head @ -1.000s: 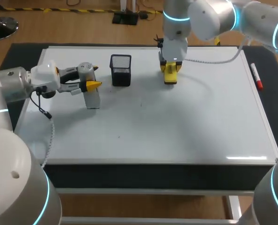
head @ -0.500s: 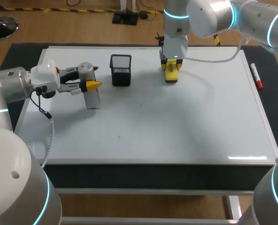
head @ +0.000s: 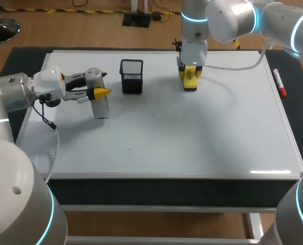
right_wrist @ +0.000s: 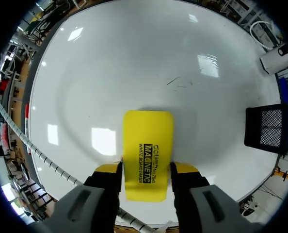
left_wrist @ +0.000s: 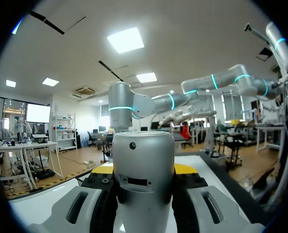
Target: Pick up the inspection probe, press it on each red-marked spot on the whiteboard one by one, put down the probe, pick up the eraser, and wipe off all the red marks.
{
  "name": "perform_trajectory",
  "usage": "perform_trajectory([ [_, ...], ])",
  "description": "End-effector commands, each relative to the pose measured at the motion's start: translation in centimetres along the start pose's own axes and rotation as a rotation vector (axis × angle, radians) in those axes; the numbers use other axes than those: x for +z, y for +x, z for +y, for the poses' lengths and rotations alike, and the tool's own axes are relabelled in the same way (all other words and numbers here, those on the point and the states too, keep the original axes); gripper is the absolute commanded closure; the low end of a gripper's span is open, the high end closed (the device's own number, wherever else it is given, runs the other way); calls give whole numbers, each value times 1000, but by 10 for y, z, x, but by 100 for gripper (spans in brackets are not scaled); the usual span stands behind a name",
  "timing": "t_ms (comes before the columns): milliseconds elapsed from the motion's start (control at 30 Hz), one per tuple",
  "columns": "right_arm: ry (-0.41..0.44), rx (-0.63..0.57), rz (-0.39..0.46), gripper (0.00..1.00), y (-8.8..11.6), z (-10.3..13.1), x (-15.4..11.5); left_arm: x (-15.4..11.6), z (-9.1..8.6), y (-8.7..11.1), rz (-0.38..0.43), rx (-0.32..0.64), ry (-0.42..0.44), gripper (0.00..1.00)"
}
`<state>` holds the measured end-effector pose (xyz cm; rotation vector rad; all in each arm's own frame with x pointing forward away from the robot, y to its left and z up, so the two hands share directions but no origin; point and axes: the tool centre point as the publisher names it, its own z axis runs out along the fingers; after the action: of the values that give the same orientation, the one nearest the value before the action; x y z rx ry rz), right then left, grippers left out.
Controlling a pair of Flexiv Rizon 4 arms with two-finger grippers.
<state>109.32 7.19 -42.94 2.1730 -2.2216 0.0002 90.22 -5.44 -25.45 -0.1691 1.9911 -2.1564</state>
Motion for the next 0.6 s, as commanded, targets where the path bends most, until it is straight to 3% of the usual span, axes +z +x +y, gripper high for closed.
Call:
perform_trajectory([
  [33, 4, 12, -4, 0, 5, -2, -5, 0, 0, 0, 1, 1, 2, 100],
  [233, 13, 32, -33, 0, 14, 0, -13, 0, 0, 0, 1, 1, 2, 100],
  [367, -17, 126, -103, 0, 26, 1, -24, 0, 0, 0, 1, 1, 2, 100],
  [600, -154, 419, -363, 0, 48, 1, -45, 0, 0, 0, 1, 1, 2, 100],
])
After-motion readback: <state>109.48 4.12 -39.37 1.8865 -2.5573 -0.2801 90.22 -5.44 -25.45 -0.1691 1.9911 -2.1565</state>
